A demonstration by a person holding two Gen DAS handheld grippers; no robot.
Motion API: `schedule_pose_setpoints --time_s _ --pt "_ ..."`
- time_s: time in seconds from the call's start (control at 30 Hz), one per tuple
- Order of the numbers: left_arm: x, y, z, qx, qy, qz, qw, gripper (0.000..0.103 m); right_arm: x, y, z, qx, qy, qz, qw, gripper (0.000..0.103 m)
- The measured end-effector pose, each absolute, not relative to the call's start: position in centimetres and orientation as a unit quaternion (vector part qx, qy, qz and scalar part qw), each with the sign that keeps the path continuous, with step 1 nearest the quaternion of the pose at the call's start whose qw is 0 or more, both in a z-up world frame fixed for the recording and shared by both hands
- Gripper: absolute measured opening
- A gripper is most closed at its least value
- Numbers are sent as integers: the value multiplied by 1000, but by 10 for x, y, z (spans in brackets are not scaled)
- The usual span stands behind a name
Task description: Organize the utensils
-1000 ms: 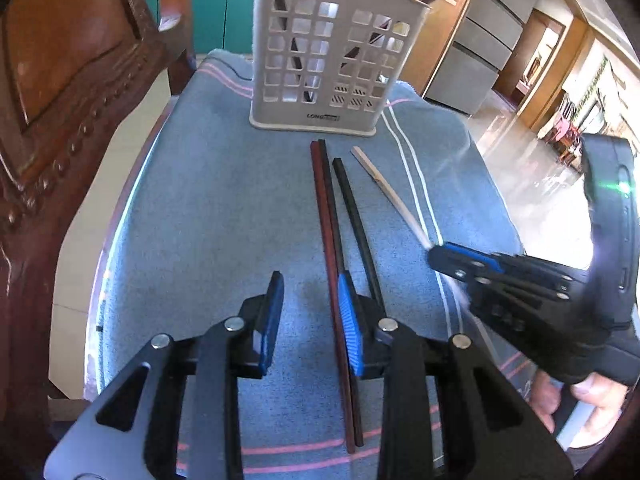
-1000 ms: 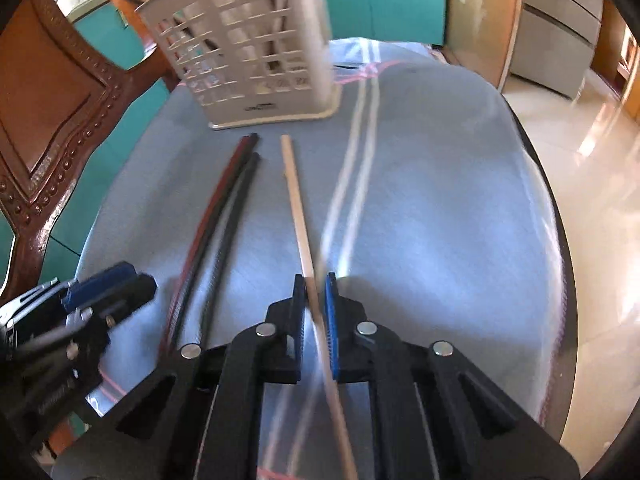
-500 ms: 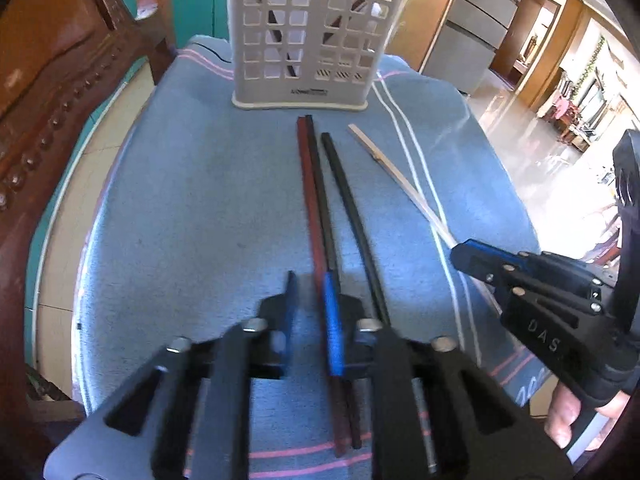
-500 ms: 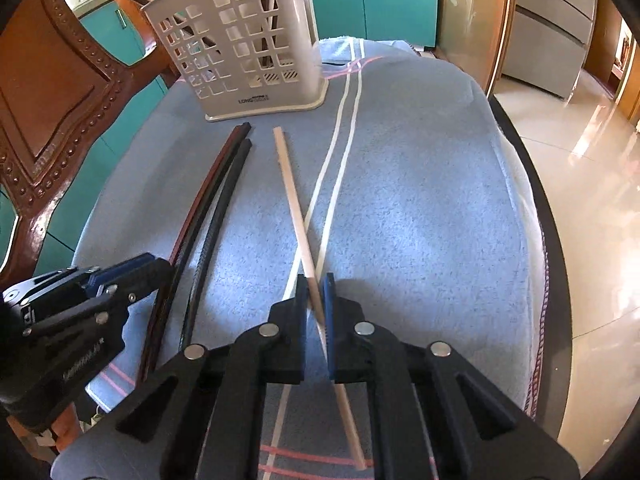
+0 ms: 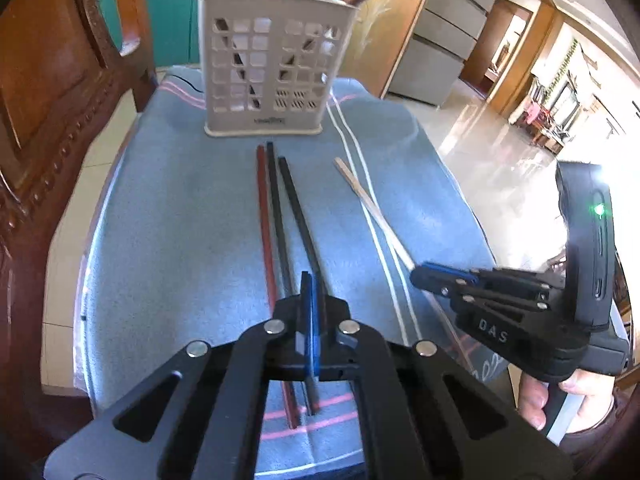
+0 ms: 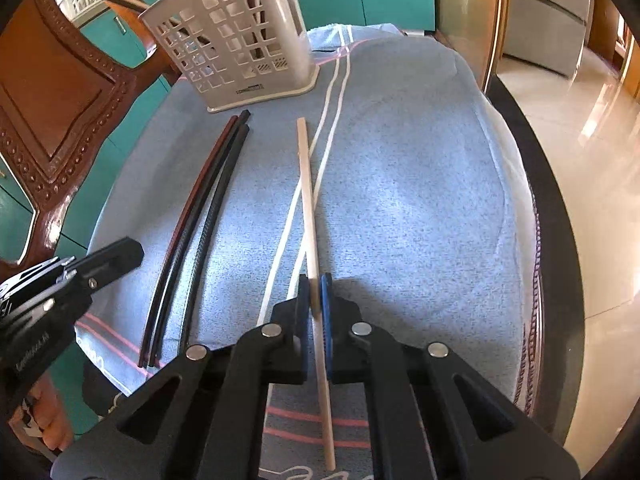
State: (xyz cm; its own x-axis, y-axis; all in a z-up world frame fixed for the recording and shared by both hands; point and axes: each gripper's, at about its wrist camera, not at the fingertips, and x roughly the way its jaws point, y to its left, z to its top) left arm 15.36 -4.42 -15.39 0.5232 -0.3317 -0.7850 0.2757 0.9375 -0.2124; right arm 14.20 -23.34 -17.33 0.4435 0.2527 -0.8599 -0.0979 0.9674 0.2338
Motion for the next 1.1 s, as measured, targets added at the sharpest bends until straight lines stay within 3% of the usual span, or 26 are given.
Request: schedule_pose_setpoints --time_s 0.37,0.53,0.7,0.9,1.1 --pt "194 -34 -187 -34 485 -129 864 4 137 -222 -172 24 504 89 859 16" --pt "198 -30 -191 -39 488 -126 863 25 140 -218 -174 15 500 85 862 22" --pt "197 -36 -191 -24 486 -121 865 25 139 -214 -174 1 495 82 865 26" --pt "197 -42 -191 -10 482 -110 869 7 139 -215 -175 -4 492 81 867 26" --pt "194 -42 -190 -5 482 -113 869 6 141 -212 -175 -10 490 82 868 32"
